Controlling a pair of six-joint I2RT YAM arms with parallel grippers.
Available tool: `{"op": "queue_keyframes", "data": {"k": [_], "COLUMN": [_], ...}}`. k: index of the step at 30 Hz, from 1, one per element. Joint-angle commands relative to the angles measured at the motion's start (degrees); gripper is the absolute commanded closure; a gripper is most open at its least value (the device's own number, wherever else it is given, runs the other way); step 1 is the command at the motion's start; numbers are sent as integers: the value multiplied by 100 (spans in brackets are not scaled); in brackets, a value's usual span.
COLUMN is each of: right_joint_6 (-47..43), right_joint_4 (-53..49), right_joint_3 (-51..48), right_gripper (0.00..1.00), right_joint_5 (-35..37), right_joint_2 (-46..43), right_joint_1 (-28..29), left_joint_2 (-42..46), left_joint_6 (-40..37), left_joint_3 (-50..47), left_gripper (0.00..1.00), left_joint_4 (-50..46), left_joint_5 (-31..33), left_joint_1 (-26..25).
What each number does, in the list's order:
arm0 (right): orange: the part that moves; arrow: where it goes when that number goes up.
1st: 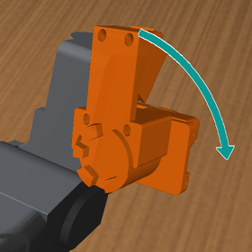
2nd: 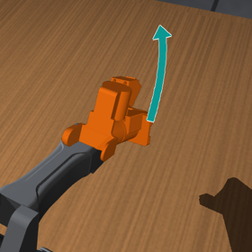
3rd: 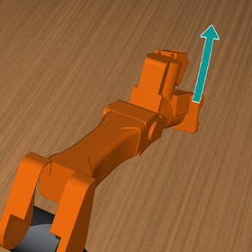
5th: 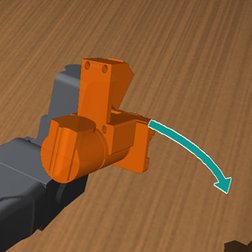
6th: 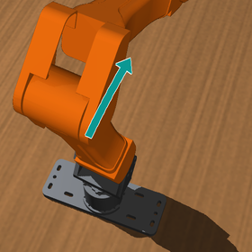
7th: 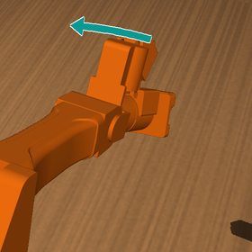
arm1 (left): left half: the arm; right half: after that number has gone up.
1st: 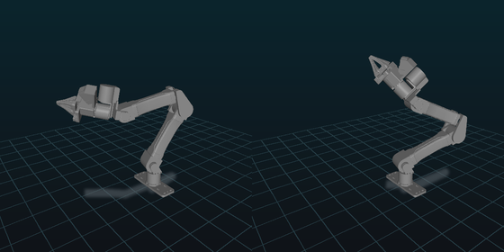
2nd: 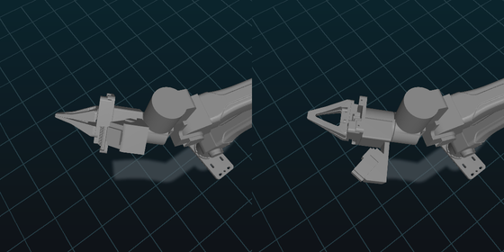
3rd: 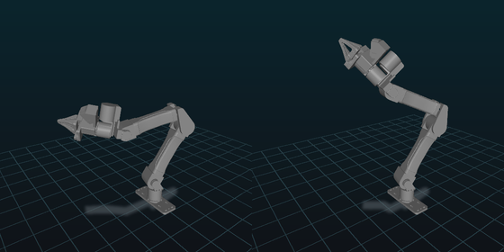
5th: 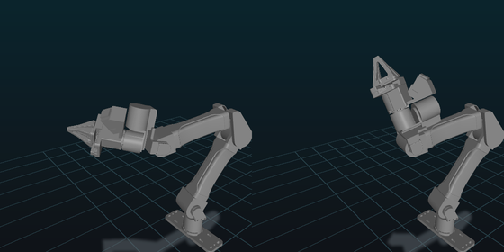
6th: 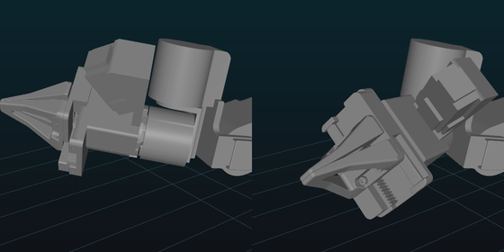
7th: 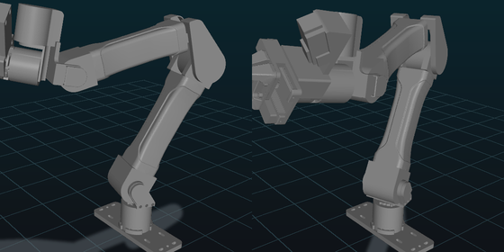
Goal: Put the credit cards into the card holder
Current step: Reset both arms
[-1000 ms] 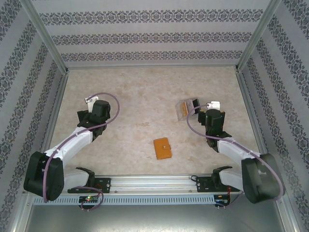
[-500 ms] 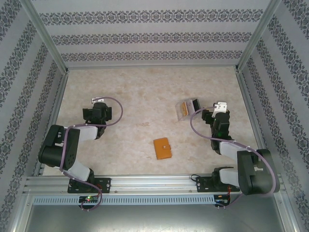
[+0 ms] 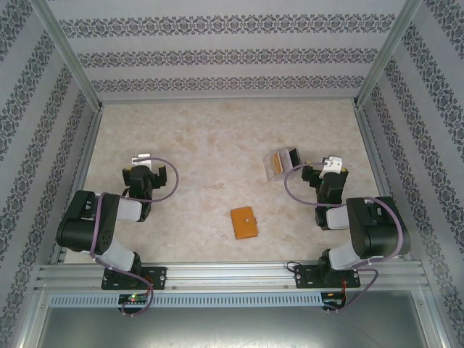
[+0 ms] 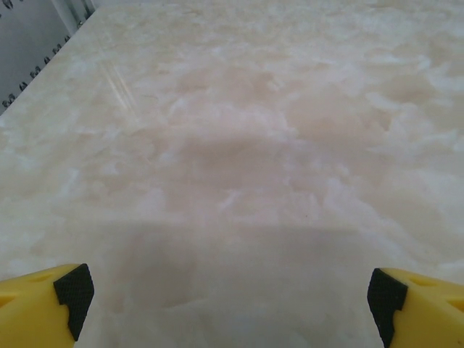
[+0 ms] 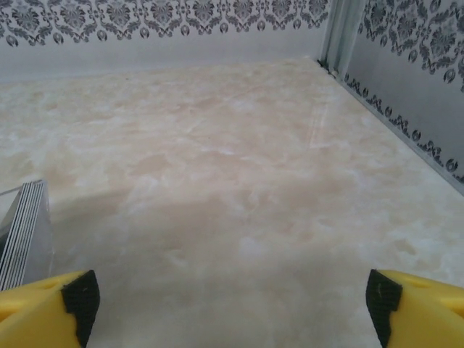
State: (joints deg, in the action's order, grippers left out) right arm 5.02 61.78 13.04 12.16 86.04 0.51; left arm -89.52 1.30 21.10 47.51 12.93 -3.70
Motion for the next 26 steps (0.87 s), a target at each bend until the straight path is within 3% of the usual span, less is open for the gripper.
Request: {"op": "queue_keyframes", "data": {"k": [1, 2, 7, 11, 26], "right_joint_6": [81, 74, 47, -188, -273], "right_joint_4": [77, -4, -52, -877, -887], "right_joint_3": [158, 183, 242, 782, 799], "right_gripper": [2, 2, 2, 2, 2], "right_joint_5": [129, 141, 138, 69, -59], "right_joint_2": [-40, -53, -19, 12, 24], "right_joint_1": [45, 52, 71, 237, 256], "left_joint_2": [75, -52, 9, 25, 18], "left_joint_6": [160, 94, 105, 106, 107], "left_joint_3": [175, 88, 130, 144, 140], "left_gripper": [1, 1, 1, 1, 1], "left_joint_4": [36, 470, 249, 215, 236], "left_joint_5": [-298, -272, -309, -323, -321], "left_joint_1": [203, 204, 203, 203, 204]}}
